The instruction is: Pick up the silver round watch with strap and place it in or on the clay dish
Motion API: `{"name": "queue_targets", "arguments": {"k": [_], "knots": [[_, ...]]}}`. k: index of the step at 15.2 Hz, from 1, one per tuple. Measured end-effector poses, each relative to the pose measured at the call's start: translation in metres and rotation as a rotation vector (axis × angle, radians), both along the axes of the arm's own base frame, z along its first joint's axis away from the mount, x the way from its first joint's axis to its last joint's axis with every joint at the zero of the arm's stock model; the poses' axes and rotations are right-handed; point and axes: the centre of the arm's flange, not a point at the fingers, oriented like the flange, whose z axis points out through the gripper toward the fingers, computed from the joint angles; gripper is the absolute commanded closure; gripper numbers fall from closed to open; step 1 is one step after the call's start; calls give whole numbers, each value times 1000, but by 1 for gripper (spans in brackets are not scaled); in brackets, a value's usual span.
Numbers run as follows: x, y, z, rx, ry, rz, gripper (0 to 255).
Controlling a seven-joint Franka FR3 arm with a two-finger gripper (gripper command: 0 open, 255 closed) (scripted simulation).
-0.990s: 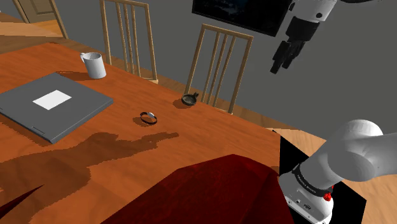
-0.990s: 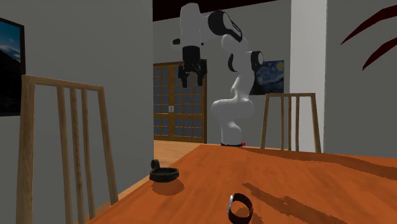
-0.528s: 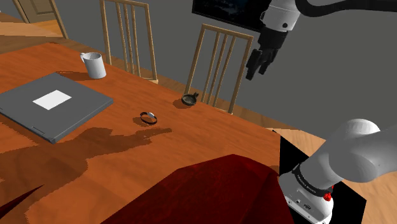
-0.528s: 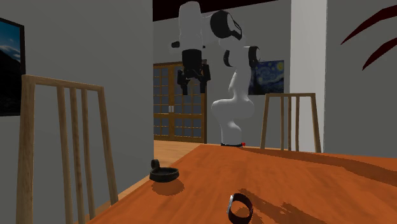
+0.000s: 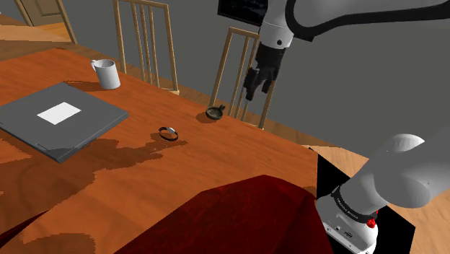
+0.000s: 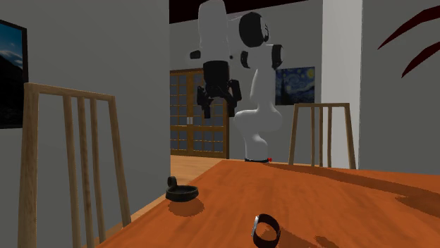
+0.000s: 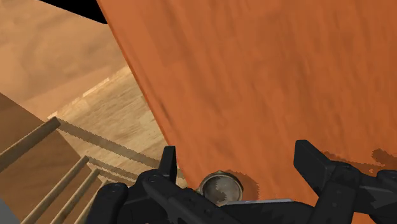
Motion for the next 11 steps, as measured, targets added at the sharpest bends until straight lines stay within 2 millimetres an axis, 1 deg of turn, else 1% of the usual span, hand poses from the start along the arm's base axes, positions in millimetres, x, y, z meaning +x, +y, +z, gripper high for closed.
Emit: {"name": "queue_targets", "arguments": {"k": [1, 2, 3, 5, 7, 9, 11], "knots": [[8, 11, -3, 2, 2, 6, 0], [13, 22, -12, 3, 4, 11, 0], [20, 31, -15, 5, 6, 17, 0], [35, 50, -28, 9, 8, 29, 0], [46, 67, -41, 12, 12, 40, 0], [64, 85, -53, 16, 15, 52, 0], [75, 104, -63, 20, 19, 63, 0]]}}
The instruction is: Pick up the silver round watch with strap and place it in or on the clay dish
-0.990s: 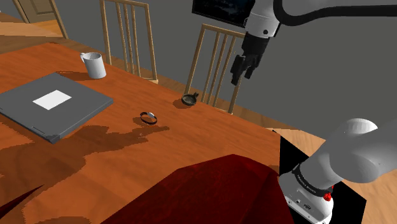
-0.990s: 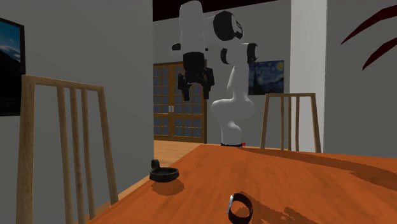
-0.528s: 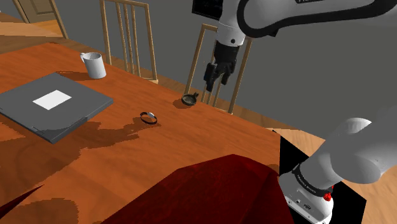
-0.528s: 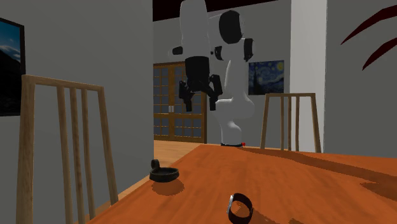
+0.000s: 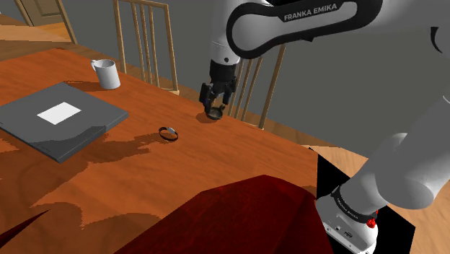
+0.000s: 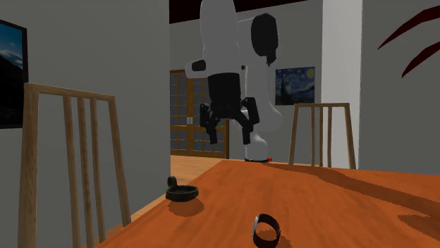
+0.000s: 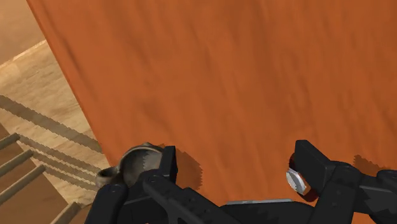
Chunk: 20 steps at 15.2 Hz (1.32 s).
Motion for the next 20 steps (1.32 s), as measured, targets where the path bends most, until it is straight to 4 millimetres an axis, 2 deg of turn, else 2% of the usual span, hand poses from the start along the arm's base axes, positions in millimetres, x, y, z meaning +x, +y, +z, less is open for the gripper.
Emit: {"name": "queue_targets", "arguments": {"k": [2, 6, 10, 13, 17, 20], "knots": [[8, 23, -12, 4, 3, 11, 0], [40, 64, -33, 11, 10, 35, 0], [59, 106, -57, 18, 18, 57, 0], [62, 116, -73, 20, 19, 62, 0], [62, 117, -94, 20, 20, 63, 0], [61, 119, -101, 20, 20, 63, 0]]}}
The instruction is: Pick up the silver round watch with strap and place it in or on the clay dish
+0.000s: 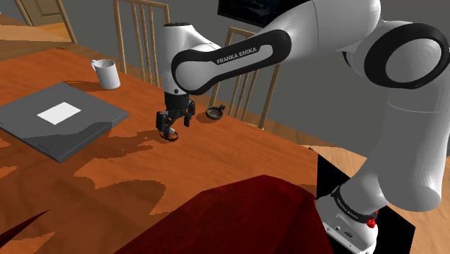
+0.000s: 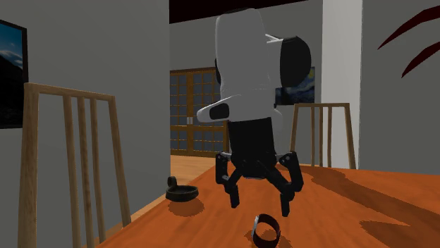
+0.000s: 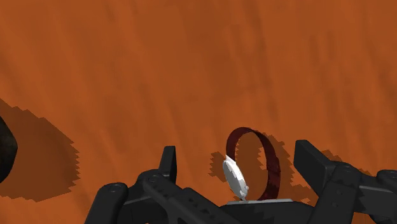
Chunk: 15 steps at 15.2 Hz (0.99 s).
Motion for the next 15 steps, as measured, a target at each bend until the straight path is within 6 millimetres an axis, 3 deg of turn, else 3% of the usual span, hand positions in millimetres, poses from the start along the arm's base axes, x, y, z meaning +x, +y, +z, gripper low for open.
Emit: {"name": "queue_targets", "arguments": {"k": [5, 6, 15], "knots": [[0, 0, -1, 0, 0, 0, 0], [0, 0, -1, 0, 0, 0, 255], [0, 0, -1, 0, 0, 0, 255]]}}
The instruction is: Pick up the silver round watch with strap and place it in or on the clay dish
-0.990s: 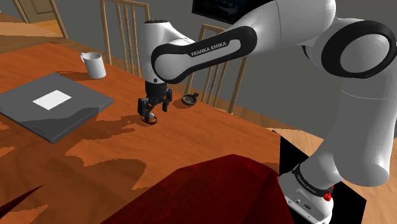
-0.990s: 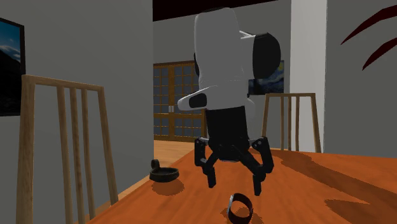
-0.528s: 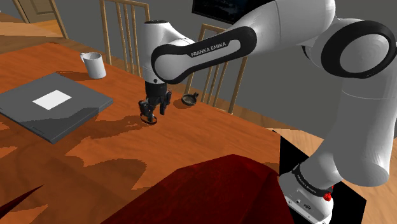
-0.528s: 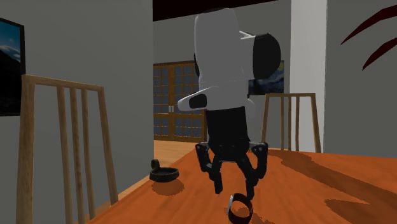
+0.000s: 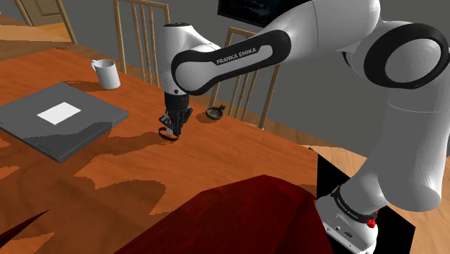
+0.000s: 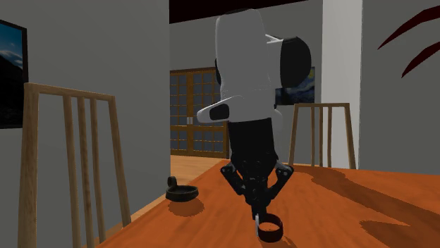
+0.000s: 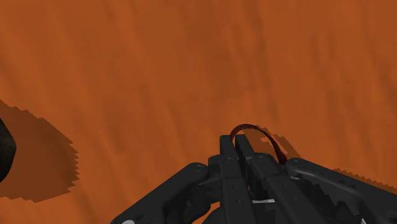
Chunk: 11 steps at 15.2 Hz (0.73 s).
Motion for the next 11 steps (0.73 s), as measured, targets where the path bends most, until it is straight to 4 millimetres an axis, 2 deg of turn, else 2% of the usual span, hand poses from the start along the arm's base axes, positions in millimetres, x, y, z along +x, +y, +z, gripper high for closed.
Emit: {"name": "queue_targets", "arguments": {"k": [3, 11], "knots": [[1, 0, 6, 0, 0, 0, 255], [1, 0, 46, 0, 0, 0, 255]]}}
